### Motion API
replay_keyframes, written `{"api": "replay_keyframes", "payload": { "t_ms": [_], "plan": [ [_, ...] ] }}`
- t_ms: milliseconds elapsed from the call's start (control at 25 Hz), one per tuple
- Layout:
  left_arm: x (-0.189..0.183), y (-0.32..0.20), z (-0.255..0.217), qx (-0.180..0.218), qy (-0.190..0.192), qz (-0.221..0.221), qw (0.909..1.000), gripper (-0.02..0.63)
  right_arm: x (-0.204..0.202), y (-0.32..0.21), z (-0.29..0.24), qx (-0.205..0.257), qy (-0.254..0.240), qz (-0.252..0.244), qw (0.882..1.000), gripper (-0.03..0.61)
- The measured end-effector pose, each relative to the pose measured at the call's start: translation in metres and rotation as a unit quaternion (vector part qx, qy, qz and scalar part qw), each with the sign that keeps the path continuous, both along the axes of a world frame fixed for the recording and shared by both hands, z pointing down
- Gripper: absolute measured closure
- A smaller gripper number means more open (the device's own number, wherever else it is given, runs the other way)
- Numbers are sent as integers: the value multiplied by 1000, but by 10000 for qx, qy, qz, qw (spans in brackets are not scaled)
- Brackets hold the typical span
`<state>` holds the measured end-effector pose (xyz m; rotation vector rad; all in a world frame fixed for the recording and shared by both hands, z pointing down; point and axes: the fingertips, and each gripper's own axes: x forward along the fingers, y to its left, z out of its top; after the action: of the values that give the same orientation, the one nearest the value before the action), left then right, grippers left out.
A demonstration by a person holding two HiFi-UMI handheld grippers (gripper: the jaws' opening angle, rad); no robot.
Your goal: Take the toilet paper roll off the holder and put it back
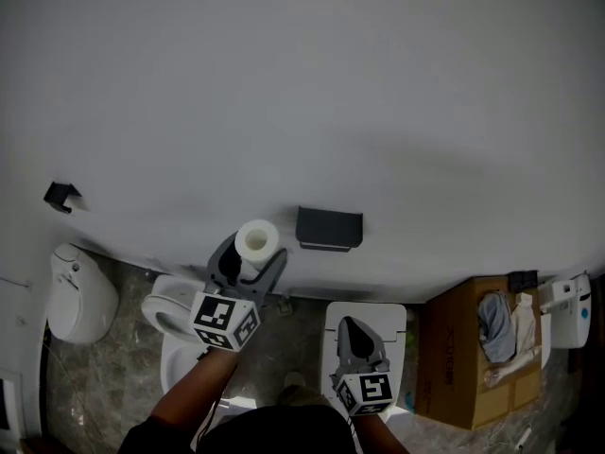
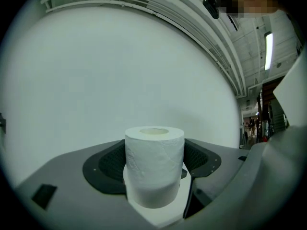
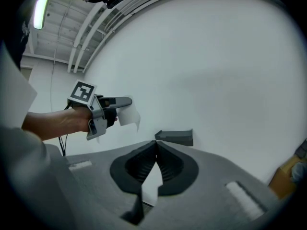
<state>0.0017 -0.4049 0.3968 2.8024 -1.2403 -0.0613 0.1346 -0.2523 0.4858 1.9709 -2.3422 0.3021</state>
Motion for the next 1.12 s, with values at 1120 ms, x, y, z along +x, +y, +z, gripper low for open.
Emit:
{"api": "replay_keyframes", "payload": {
  "t_ms": [1120],
  "plan": [
    [162,-104,93,143,-673,824,9942,249,42,-10,44,-403,-73,144,9991,578]
  ]
}}
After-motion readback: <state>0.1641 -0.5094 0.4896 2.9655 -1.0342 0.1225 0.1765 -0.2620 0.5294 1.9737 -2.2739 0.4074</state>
